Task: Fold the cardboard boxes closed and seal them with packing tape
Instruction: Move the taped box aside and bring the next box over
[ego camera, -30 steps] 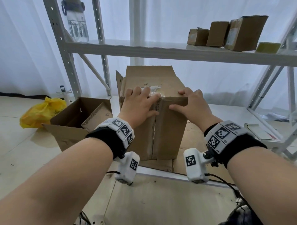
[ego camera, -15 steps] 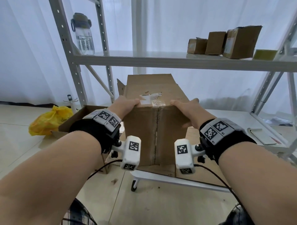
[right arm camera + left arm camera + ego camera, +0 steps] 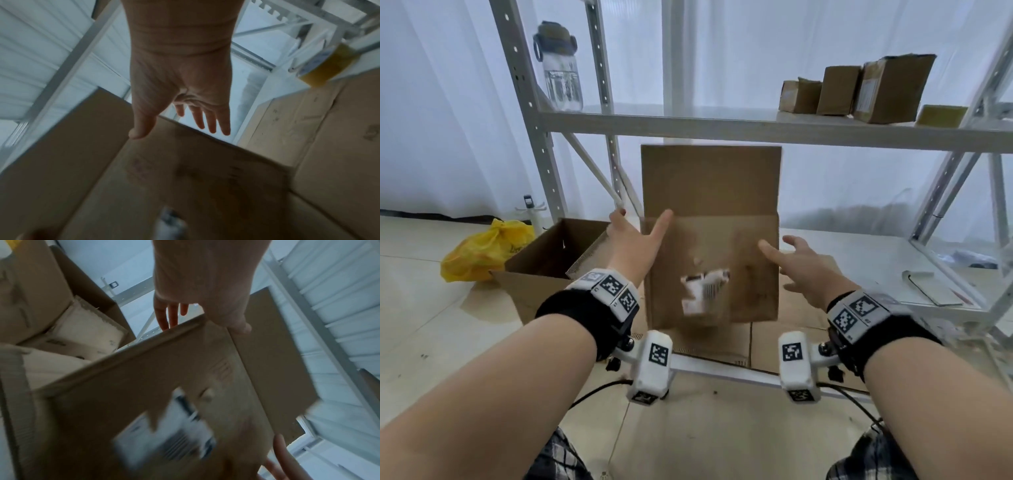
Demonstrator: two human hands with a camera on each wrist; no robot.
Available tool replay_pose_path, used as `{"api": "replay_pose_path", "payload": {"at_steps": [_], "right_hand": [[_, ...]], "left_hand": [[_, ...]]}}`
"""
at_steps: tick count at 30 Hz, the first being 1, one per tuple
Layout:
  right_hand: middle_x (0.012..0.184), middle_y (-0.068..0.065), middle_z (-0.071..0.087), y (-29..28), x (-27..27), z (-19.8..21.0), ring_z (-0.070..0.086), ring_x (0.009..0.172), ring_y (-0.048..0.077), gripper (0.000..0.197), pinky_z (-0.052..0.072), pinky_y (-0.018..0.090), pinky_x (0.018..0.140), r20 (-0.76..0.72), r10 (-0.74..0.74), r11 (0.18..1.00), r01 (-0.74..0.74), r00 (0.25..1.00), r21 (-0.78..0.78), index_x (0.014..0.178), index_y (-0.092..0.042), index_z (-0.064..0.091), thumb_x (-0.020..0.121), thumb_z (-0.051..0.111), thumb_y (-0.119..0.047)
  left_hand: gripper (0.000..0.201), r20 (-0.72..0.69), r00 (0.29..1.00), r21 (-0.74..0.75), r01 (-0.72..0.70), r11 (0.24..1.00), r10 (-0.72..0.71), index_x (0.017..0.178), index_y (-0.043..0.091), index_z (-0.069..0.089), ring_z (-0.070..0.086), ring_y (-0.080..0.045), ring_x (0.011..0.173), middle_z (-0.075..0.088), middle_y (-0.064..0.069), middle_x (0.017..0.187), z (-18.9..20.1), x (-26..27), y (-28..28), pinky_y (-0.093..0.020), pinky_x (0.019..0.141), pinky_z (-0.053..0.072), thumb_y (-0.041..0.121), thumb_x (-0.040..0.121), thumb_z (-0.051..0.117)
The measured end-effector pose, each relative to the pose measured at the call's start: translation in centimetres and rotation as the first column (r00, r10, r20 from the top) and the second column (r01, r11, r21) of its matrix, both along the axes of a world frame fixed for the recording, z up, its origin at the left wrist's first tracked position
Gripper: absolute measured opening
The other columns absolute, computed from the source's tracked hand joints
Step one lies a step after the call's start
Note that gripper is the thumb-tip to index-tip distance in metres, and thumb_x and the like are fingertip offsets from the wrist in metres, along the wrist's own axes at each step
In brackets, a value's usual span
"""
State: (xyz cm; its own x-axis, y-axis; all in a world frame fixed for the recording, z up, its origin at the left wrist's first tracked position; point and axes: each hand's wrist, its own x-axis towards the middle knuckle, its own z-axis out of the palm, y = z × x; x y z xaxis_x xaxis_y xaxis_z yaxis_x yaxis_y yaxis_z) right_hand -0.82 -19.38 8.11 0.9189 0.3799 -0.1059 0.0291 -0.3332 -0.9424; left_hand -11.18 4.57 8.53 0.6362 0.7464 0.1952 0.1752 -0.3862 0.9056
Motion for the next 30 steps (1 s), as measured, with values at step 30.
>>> {"api": "replay_pose_path", "payload": {"at_steps": [30], "right_hand": [[0.108, 0.000, 0.052, 6.6, -1.0, 7.4, 0.053, 0.099, 0.018, 0.062, 0.048, 0.035, 0.087, 0.305, 0.735, 0.375, 0.012, 0.606, -0.927, 0.113, -0.017, 0.062, 0.078, 0.059, -0.068]], "left_hand": [[0.070, -0.703, 0.708, 0.528, 0.586, 0.614, -0.070, 0.120, 0.009, 0.056, 0.056, -0.019, 0.101, 0.061, -0.005, 0.114, 4.3, -1.6, 3.2, -0.033, 0.090, 0.047, 0.063, 0.077, 0.062]]}}
